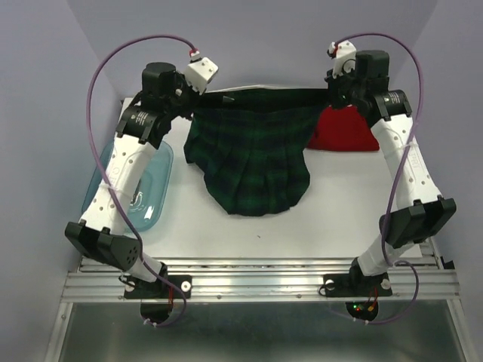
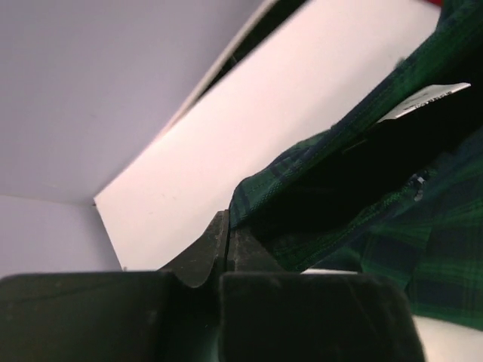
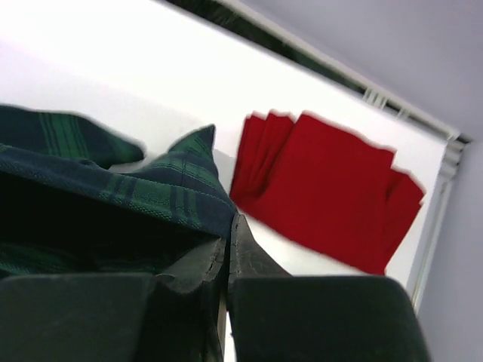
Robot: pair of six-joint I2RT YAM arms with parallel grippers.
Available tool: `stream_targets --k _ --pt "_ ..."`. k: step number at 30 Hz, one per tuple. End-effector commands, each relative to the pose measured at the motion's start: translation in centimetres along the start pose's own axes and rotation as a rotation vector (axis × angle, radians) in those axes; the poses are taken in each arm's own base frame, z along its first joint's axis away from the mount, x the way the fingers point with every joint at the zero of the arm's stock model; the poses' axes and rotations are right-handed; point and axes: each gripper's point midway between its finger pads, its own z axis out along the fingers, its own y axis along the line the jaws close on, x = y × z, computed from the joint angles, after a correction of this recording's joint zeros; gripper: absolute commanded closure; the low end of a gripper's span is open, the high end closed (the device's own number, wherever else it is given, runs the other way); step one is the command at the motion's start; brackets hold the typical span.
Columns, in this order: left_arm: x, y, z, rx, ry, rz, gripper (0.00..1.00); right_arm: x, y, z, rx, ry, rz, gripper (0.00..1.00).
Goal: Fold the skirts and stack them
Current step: Flatten the skirt out
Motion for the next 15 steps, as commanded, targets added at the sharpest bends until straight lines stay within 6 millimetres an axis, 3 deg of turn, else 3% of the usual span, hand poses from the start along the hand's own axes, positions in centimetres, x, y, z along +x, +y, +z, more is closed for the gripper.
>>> stream_targets --k 1,5,6,7,9,10,11,13,15 --pt "-4.1 10.2 -0.7 -0.372 -0.109 -0.069 1.0 -6.0 -9.0 -1.4 0.363 -0.145 -0.005 0.99" --pt "-7.2 14.2 1.8 -0.45 -0.214 -0.115 1.0 -11.4 -11.4 0.1 0.449 -0.296 0.014 0.99" --pt "-9.2 15.5 1.0 -0.487 -0.278 -0.141 1.0 -12.3 -12.1 0.2 0.483 -0.327 0.022 0.99" --pt "-8.8 16.6 2.3 -0.509 -0.28 -0.157 1.0 -14.0 -12.9 1.0 0.514 -0.398 0.028 0.99" --pt "-11.1 19.0 1.6 -0.582 -0.392 -0.198 1.0 -15.0 -13.9 2.1 0.563 -0.458 0.033 0.99" --pt "-11.1 19.7 2.5 -0.602 -0.41 -0.203 1.0 -16.7 -14.4 1.8 0.589 -0.54 0.037 0.99" --pt "-12.8 20.8 1.5 -0.641 -0.487 -0.199 1.0 -17.9 -14.8 1.3 0.605 -0.588 0.042 0.99" --pt "-14.3 22.5 0.4 -0.718 -0.567 -0.188 1.0 -19.6 -15.4 1.0 0.637 -0.675 0.059 0.99" --pt "-14.6 23.3 -0.2 -0.756 -0.6 -0.183 1.0 -20.0 -15.7 0.9 0.654 -0.707 0.069 0.99"
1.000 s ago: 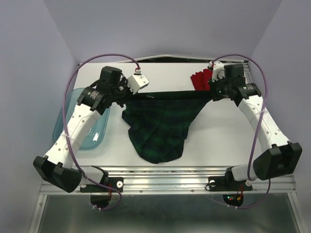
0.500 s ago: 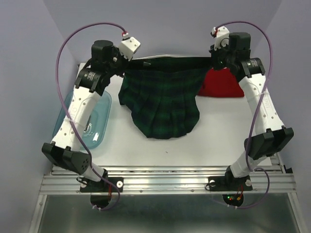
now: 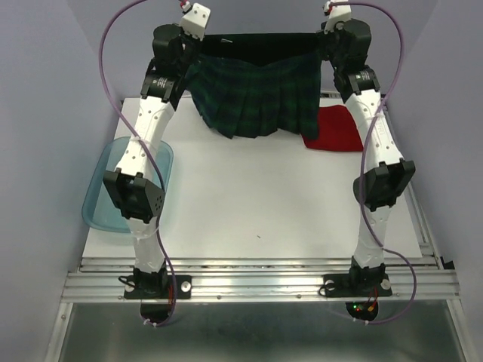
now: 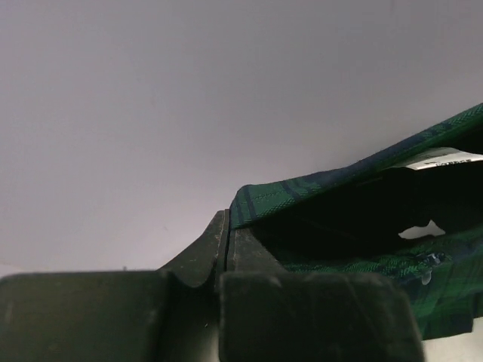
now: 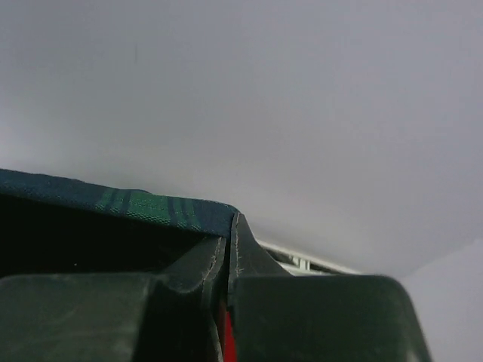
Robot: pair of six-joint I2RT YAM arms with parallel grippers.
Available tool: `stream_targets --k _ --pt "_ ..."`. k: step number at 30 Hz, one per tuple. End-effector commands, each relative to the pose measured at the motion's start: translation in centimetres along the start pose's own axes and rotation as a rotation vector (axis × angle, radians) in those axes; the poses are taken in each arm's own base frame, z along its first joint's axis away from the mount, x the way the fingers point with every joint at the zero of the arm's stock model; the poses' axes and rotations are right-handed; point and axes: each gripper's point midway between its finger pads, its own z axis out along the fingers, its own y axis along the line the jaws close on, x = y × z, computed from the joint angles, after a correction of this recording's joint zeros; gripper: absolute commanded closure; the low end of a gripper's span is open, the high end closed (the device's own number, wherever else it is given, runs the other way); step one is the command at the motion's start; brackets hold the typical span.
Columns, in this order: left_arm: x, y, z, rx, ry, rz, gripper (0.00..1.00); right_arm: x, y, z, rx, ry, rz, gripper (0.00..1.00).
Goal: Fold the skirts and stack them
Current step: Flatten the skirt out
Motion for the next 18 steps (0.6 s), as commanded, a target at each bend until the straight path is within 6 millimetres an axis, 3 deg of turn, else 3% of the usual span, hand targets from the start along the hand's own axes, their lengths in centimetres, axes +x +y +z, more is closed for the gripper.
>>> stream_targets --k 1,2,3,4,5,6,8,9,10,11,12,13,14,15,16,17,18 --pt "-11.0 13.3 -5.8 -0.426 -0.337 -0.015 1.0 -9.4 -10.6 -3.1 0.381 -0.309 0.055 0.99" --pt "-10.9 13.1 -5.8 -0.411 -0.336 -0.005 1.0 -10.0 -10.7 -3.5 0.383 -0.334 0.062 0.99" --pt "-9.4 12.0 -5.0 -0.356 -0.295 0.019 1.0 -8.4 -9.6 -2.8 0.337 -0.301 0.045 0.99" --pt "-7.4 11.0 -5.0 -0.317 -0.227 0.045 1.0 -9.1 -9.5 -3.8 0.319 -0.304 0.047 0.99" --pt "-8.8 11.2 -6.1 -0.316 -0.254 0.047 1.0 -7.9 -8.9 -3.3 0.295 -0.275 0.044 0.99" --pt "-5.7 10.2 -5.7 -0.288 -0.176 0.044 1.0 -8.2 -9.0 -4.3 0.293 -0.268 0.054 0.99" --pt "-7.1 9.9 -9.2 -0.262 -0.194 0.023 1.0 -7.2 -8.6 -5.4 0.268 -0.208 0.081 0.99" --pt "-7.4 8.7 -11.5 -0.201 -0.213 0.014 1.0 -7.0 -7.8 -7.1 0.217 -0.192 0.094 0.99" --pt "-7.3 7.4 -12.5 -0.14 -0.223 -0.005 1.0 -9.6 -7.9 -9.1 0.189 -0.25 0.095 0.99" --pt "-7.0 6.0 -13.6 -0.077 -0.222 -0.026 1.0 -6.7 -6.1 -9.1 0.123 -0.188 0.112 0.99" --pt "-4.9 3.3 -14.0 0.024 -0.184 -0.107 1.0 -8.1 -4.6 -11.2 0.021 -0.22 0.133 0.99" --pt "-6.5 0.1 -16.5 0.195 -0.238 -0.134 1.0 -7.4 -2.9 -11.7 -0.06 -0.195 0.196 0.99" --pt "-4.6 -2.8 -17.2 0.311 -0.19 -0.18 1.0 -5.4 -1.2 -12.1 -0.136 -0.114 0.228 0.99" --pt "-4.5 -5.5 -18.3 0.42 -0.188 -0.208 1.0 -4.9 0.7 -12.6 -0.208 -0.083 0.261 0.99" --pt "-6.0 -10.1 -20.9 0.59 -0.215 -0.245 1.0 -5.0 3.8 -13.7 -0.36 -0.062 0.334 0.99" --pt "-5.3 -13.0 -22.0 0.692 -0.193 -0.261 1.0 -3.7 6.2 -14.4 -0.456 -0.021 0.367 0.99" --pt "-5.8 -15.3 -23.5 0.782 -0.202 -0.254 1.0 -4.1 9.0 -16.3 -0.622 -0.024 0.386 0.99"
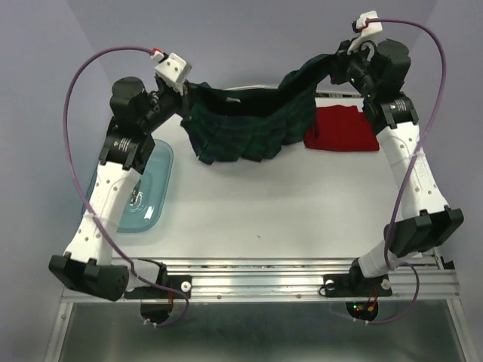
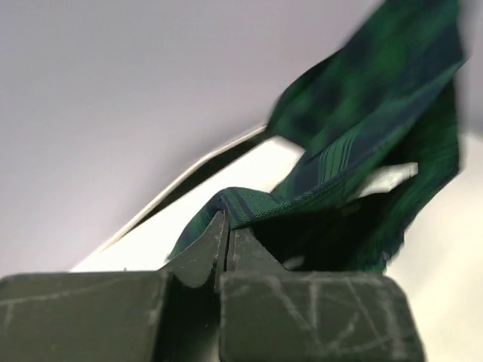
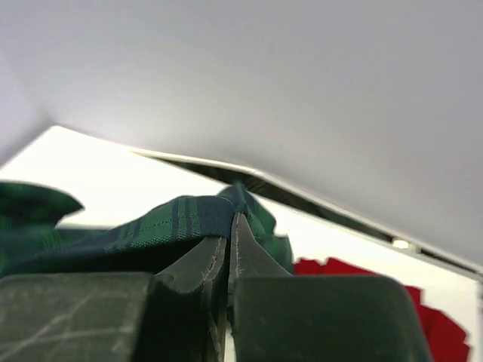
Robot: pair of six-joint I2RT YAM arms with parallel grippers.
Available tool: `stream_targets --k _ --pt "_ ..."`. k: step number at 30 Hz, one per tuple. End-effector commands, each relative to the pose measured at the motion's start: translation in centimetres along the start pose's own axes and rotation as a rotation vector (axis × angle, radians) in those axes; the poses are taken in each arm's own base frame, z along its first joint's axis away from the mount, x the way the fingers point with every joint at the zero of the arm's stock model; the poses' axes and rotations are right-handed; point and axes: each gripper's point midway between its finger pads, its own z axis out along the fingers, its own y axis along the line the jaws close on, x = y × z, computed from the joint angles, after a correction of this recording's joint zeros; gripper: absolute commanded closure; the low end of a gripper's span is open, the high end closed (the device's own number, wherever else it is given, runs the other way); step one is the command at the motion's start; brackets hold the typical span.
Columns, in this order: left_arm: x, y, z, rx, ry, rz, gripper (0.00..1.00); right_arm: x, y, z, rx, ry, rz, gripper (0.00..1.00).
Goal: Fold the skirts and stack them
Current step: Flatten the skirt out
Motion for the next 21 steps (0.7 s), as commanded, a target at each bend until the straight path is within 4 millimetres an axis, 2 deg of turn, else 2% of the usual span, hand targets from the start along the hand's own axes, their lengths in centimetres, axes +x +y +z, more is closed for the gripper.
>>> stream_targets --k 1,2,3,5,6,8,10,12,13,15,17,18,19,20,21 --pt "-3.4 -14.0 -3.4 0.505 -0.102 -0.069 1.0 0.5 8.0 -3.4 -0.405 0.044 0.202 0.99" --pt "-4.7 -16.9 -4.4 0.589 -0.12 -0.041 1.0 -0.6 10.2 -4.8 -0.472 0.028 0.213 0.99" --pt "-5.8 -17.5 -4.8 0.606 -0.139 -0.037 1.0 -1.8 11.0 -5.7 -0.5 0.005 0.214 0.99" --pt "-8.3 -16.5 -5.1 0.578 -0.175 -0.058 1.0 -5.3 11.5 -7.8 -0.522 -0.072 0.218 0.99" --pt "-11.1 -15.8 -5.9 0.567 -0.238 -0.04 1.0 -7.9 11.3 -8.8 -0.509 -0.131 0.2 0.99" --pt "-13.3 -14.7 -6.2 0.547 -0.297 -0.073 1.0 -9.8 11.4 -9.9 -0.515 -0.174 0.227 0.99" --pt "-12.7 -14.4 -5.0 0.556 -0.275 -0.134 1.0 -9.8 12.5 -10.4 -0.577 -0.152 0.273 0.99" --pt "-11.1 -15.3 -3.7 0.605 -0.216 -0.196 1.0 -8.1 14.1 -9.8 -0.635 -0.094 0.294 0.99" --pt "-9.8 -15.4 -2.5 0.605 -0.179 -0.227 1.0 -6.5 14.5 -9.2 -0.641 -0.063 0.29 0.99" --pt "-8.6 -14.4 -1.3 0.553 -0.15 -0.249 1.0 -5.6 14.5 -9.0 -0.629 -0.048 0.271 0.99" --pt "-7.7 -10.1 0.0 0.359 -0.131 -0.264 1.0 -5.5 12.3 -7.9 -0.49 -0.052 0.185 0.99" --pt "-8.3 -7.9 0.0 0.26 -0.144 -0.26 1.0 -5.3 10.0 -7.0 -0.351 -0.053 0.157 0.99" --pt "-8.4 -3.3 0.0 0.037 -0.155 -0.231 1.0 -5.6 8.5 -6.9 -0.276 -0.067 0.086 0.99" --pt "-8.5 -1.1 -0.5 -0.069 -0.153 -0.21 1.0 -5.3 7.1 -6.8 -0.194 -0.062 0.068 0.99" --pt "-9.5 2.3 -1.9 -0.261 -0.181 -0.189 1.0 -5.0 4.2 -6.5 -0.04 -0.06 0.03 0.99"
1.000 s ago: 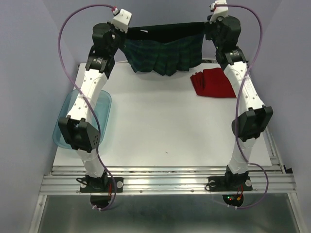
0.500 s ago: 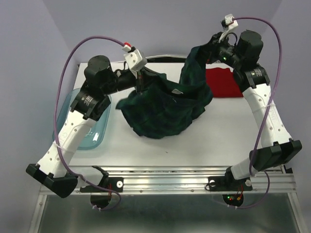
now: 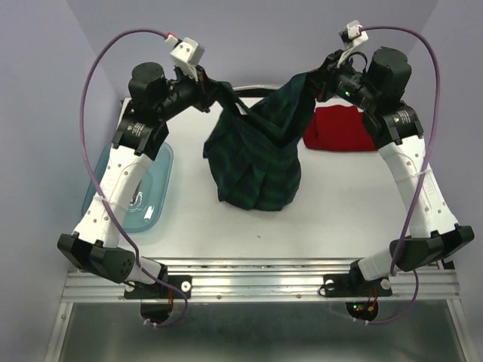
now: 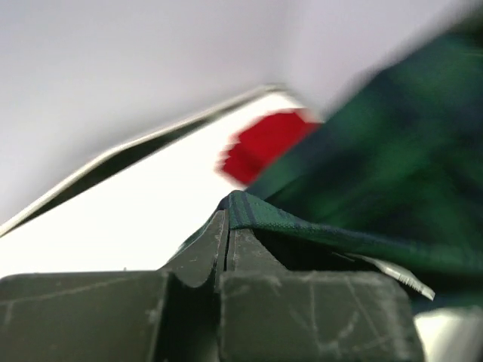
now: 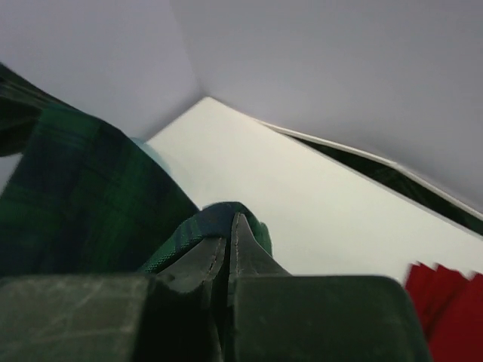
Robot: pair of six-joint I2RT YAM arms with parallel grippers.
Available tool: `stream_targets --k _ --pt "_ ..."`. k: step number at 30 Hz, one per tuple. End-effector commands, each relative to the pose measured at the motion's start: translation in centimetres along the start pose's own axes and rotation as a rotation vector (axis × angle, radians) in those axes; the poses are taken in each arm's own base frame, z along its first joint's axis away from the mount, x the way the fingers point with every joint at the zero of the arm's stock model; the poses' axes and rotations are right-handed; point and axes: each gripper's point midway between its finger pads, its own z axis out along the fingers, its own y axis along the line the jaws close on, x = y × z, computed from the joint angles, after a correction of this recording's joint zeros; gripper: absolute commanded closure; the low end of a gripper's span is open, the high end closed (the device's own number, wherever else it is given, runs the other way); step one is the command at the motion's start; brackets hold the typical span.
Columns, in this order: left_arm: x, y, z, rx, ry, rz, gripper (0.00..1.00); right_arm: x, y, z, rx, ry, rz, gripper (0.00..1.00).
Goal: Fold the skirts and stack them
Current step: Flatten the skirt out
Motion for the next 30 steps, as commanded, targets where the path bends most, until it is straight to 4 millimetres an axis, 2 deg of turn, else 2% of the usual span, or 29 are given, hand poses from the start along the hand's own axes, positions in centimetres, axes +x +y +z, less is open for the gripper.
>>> stream_targets --k 1,3,4,6,11,15,19,22,28,30 --pt "-9.3 8.8 -7.1 -0.582 -0.234 0.191 1.0 -3.8 -7.6 -3.7 0.472 -0.078 -0.23 0.99" --pt "-10.4 10.1 -9.1 -0.686 -0.253 0.254 1.0 -3.8 -9.6 -5.0 0.586 -0.071 -0.251 0.99" --pt "-11.0 10.2 -10.4 -0.727 -0.264 0.276 1.0 -4.0 -10.4 -5.8 0.646 -0.07 -0.265 0.99" --pt "-10.6 10.4 -11.3 -0.76 -0.238 0.322 1.0 -4.8 -11.5 -7.0 0.727 -0.081 -0.277 0.99" --pt "-9.9 9.8 -13.8 -0.807 -0.214 0.356 1.0 -7.0 -11.9 -8.7 0.809 -0.113 -0.326 0.99" --pt "-9.5 9.3 -14.7 -0.805 -0.191 0.355 1.0 -8.5 -11.8 -10.3 0.859 -0.14 -0.355 0.99" --pt "-9.2 8.5 -14.8 -0.777 -0.168 0.327 1.0 -8.6 -11.3 -10.7 0.848 -0.131 -0.367 0.99" --pt "-8.3 8.3 -14.4 -0.747 -0.139 0.312 1.0 -8.0 -11.5 -10.5 0.842 -0.104 -0.374 0.99" --pt "-4.6 9.8 -12.0 -0.726 -0.042 0.256 1.0 -4.7 -13.1 -7.4 0.798 -0.02 -0.361 0.99" --pt "-3.2 10.8 -10.5 -0.711 -0.011 0.247 1.0 -3.4 -14.0 -6.0 0.789 0.011 -0.355 0.99"
